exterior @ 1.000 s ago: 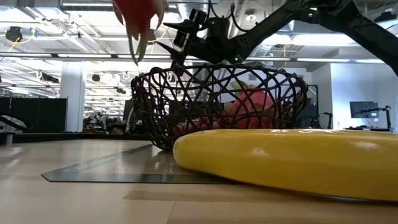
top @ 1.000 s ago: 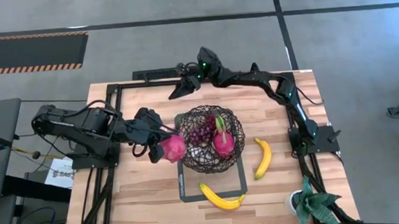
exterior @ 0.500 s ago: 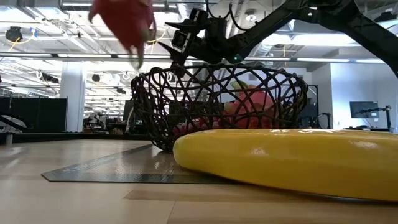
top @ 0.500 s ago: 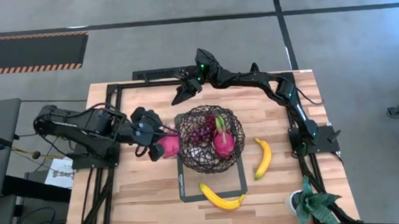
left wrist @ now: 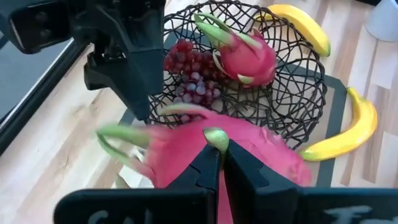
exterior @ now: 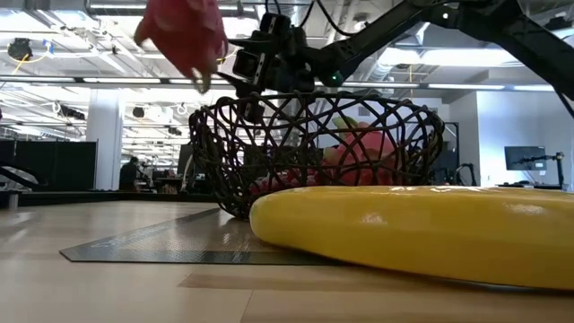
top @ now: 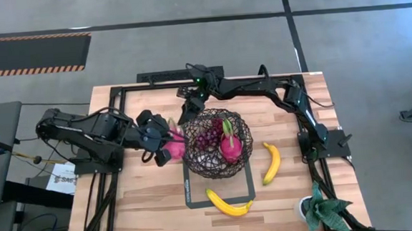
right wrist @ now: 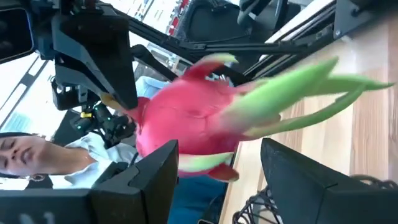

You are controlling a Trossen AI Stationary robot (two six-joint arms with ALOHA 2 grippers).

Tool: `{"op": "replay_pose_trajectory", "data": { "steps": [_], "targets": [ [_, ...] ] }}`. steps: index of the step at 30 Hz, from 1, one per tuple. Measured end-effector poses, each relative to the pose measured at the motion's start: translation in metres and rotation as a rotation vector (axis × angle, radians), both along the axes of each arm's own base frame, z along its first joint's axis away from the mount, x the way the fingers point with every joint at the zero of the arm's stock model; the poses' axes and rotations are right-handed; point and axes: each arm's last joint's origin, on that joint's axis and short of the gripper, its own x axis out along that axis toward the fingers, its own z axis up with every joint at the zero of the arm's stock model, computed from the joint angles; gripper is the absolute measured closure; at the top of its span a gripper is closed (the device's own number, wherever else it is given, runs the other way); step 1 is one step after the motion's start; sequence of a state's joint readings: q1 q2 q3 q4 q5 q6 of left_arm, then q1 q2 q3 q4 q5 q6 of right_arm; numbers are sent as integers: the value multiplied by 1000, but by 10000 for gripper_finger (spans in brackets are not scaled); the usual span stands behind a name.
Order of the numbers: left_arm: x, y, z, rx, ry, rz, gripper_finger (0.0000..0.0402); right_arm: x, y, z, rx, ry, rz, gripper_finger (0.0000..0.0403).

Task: Build produce basket
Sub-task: Put the red dragon fruit into the black wire basket

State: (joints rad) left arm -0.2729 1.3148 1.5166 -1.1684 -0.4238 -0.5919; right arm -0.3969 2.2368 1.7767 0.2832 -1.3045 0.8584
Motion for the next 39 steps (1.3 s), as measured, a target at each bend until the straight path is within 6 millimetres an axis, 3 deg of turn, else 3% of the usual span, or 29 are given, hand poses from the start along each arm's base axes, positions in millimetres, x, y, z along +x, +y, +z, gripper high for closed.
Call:
{"op": "replay_pose_trajectory", "data": {
  "steps": [11, 22, 39],
  "targets": [
    [1, -1, 1, -25, -11, -13, 401, 7, 6, 8, -37, -75, -114, 153],
    [1, -1, 1, -37, -10, -16, 401, 20, 31, 8, -60, -76, -256, 153],
    [2, -2, 1, -36, -21, -25, 401, 30, 53, 5, -154, -102, -411, 153]
  ]
}}
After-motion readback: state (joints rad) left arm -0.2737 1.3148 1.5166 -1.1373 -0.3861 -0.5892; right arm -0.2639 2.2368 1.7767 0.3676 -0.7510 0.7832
